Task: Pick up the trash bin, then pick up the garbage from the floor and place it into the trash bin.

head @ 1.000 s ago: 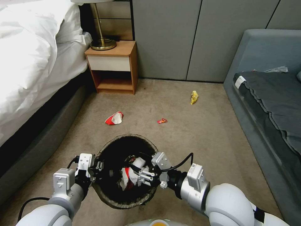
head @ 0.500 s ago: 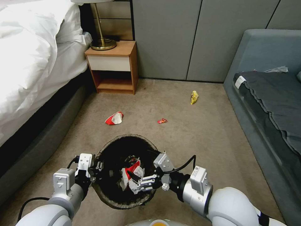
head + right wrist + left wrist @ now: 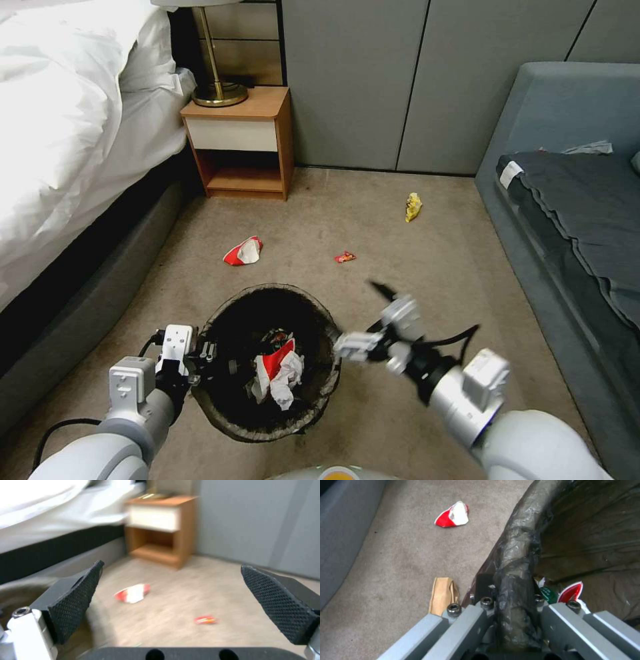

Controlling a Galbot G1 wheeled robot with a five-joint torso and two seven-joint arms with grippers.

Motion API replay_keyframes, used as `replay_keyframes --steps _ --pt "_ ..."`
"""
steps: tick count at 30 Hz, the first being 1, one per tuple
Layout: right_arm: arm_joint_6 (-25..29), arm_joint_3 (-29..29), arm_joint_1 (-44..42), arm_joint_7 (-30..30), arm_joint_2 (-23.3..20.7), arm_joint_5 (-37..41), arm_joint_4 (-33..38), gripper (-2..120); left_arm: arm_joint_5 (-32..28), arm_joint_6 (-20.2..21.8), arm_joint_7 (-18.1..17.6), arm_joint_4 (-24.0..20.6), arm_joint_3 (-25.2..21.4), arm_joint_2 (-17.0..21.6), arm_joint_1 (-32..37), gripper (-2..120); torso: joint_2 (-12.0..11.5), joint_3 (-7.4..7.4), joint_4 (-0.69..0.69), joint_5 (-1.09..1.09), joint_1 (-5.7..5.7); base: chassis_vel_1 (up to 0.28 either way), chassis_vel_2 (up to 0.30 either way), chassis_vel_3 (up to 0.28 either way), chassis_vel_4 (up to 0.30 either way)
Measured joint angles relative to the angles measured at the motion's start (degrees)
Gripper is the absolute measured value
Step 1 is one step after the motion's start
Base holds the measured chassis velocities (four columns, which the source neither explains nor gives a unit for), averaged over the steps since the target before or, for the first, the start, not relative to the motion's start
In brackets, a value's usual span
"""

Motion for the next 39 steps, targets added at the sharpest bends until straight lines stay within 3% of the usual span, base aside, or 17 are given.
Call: replay_keyframes --steps 5,10,16,21,39 --pt "4.7 5.9 -5.7 0.7 6.4 -9.4 0.0 100 -0.2 0.0 0.0 0.0 -0.2 -0.2 -0.1 1 0.0 0.00 -0.03 -0.01 0.00 0.000 0.000 0.000 0.000" --pt "5.3 6.6 -8.8 2.7 12.3 -10.8 0.0 100 -0.2 0.0 0.0 0.0 -0.9 -1.1 0.4 1 0.0 0.00 0.00 -0.01 0.00 0.000 0.000 0.000 0.000" --pt "7.5 9.6 -10.2 2.2 16.3 -14.2 -0.4 100 -0.1 0.0 -0.1 0.0 -1.4 -1.6 0.5 1 0.0 0.00 0.00 -0.01 0.00 0.000 0.000 0.000 0.000" --pt "7.9 13.4 -11.6 -0.2 17.9 -14.1 -1.0 100 0.2 0.0 -0.2 0.0 -2.1 -1.6 0.4 1 0.0 0.00 -0.01 0.00 0.00 0.000 0.000 0.000 0.000" --pt "9.0 14.0 -13.3 -0.4 20.5 -15.4 -2.3 100 0.3 0.0 -0.4 0.0 -1.9 -2.9 -0.3 1 0.0 0.00 -0.01 0.00 0.00 -0.033 0.036 0.032 -0.030"
